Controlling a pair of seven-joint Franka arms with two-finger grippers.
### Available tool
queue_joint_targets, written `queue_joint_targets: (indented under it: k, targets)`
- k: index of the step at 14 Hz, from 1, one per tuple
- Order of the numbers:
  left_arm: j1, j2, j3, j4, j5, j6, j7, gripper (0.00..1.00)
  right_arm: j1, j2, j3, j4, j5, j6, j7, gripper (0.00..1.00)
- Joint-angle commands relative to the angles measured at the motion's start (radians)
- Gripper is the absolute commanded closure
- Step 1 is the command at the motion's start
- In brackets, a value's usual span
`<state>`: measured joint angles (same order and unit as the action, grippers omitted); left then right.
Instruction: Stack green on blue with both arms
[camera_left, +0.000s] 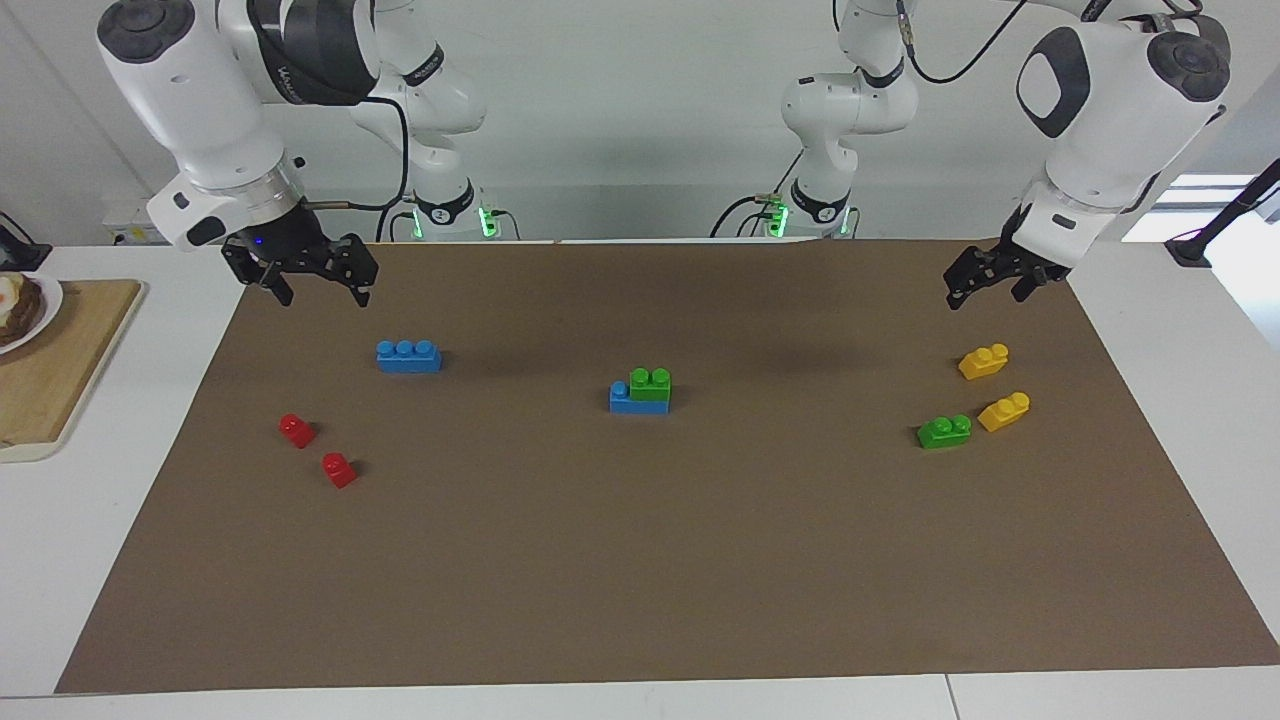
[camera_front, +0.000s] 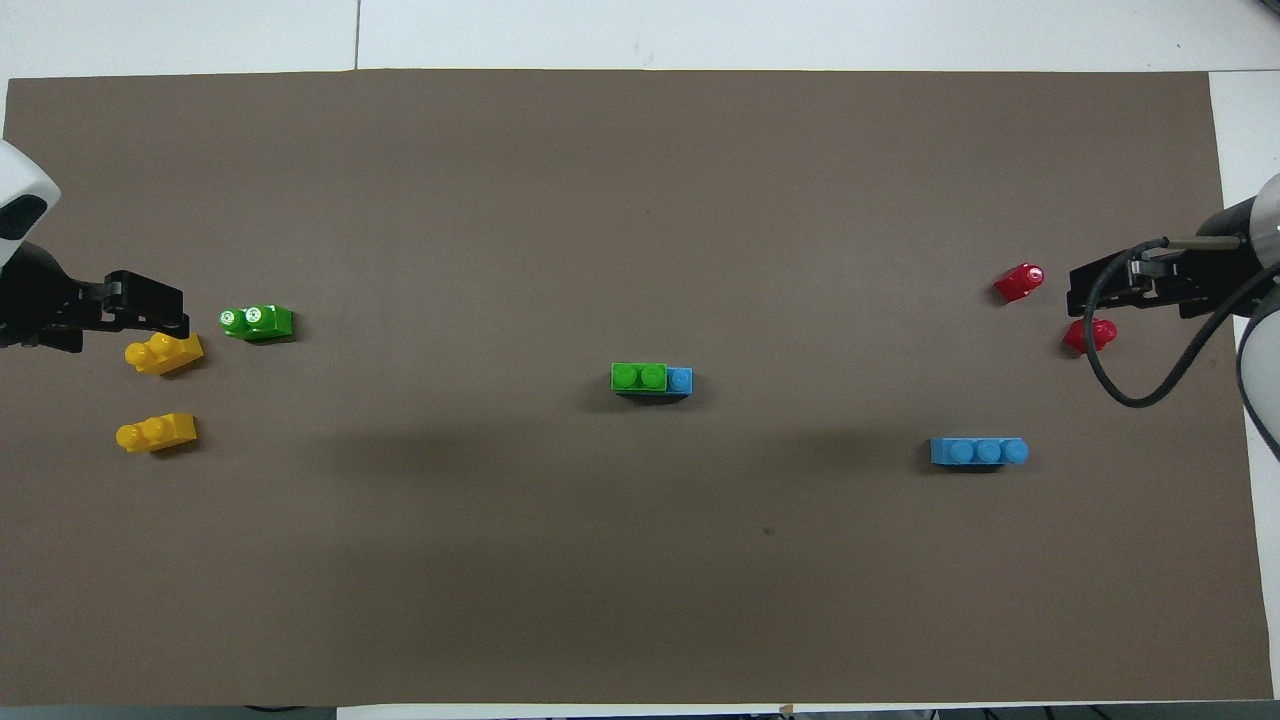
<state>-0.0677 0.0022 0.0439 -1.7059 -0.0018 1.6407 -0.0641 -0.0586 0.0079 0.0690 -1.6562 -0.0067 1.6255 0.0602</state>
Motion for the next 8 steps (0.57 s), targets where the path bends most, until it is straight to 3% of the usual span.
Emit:
queue_joint_targets:
  k: [1,8]
  targets:
    - [0.009,-0.007,-0.016,0.002,-0.007,-0.002,0.012,0.0,-0.014,-0.006,0.009,0.004,-0.024,-0.016,-0.023,0.0]
    - [0.0,-0.004,-0.015,0.005,-0.007,0.002,0.003,0.0,-0.014,-0.006,0.009,0.004,-0.024,-0.016,-0.025,0.0]
